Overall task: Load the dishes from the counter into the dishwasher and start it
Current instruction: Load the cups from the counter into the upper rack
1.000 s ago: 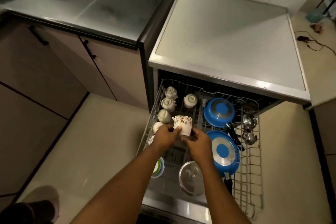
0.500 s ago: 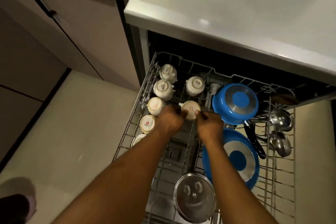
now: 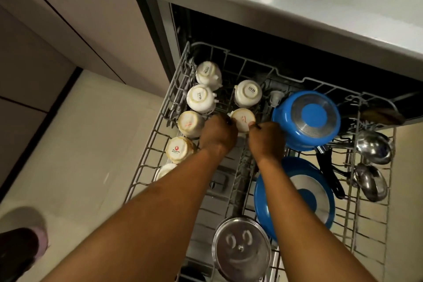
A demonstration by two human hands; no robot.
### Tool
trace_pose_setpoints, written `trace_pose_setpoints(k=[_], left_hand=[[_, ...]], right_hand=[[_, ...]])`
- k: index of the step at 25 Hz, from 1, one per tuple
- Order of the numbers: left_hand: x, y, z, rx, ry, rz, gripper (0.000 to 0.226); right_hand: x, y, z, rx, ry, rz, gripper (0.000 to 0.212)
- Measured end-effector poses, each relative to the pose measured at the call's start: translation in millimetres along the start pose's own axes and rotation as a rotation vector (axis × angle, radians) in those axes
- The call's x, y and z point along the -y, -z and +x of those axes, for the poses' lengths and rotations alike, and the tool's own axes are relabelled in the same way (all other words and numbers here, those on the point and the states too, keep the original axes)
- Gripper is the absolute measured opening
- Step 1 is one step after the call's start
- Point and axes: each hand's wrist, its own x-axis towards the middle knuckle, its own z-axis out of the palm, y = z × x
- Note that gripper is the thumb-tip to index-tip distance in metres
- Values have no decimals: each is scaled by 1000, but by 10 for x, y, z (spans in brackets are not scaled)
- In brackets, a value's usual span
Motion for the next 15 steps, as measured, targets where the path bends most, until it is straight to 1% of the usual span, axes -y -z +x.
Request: trace_pose_setpoints(k=[3, 5, 7, 10, 12, 13, 15], left_hand=[[-22, -22, 19, -8, -12, 8, 29], [-38, -26, 16, -73, -6, 8, 26], [-44, -46, 22, -126, 36, -91, 26], [-37, -100, 32, -123, 87, -229, 33], [-3, -108, 68, -126, 83, -290, 31], [16, -112, 95, -125, 64, -273, 30], [-14, -92, 106, -120, -2, -109, 30]], right_hand=[[-41, -64, 20, 25, -13, 4, 33], [-64, -104, 19, 37, -38, 17, 31], [-92, -144, 23, 30, -40, 37, 29], [-96, -190, 26, -3, -29, 24, 30], [-74, -213, 25, -17, -17, 10, 29], [-61, -222, 28, -23, -11, 2, 29], [-51, -227, 48, -38, -16, 10, 29]])
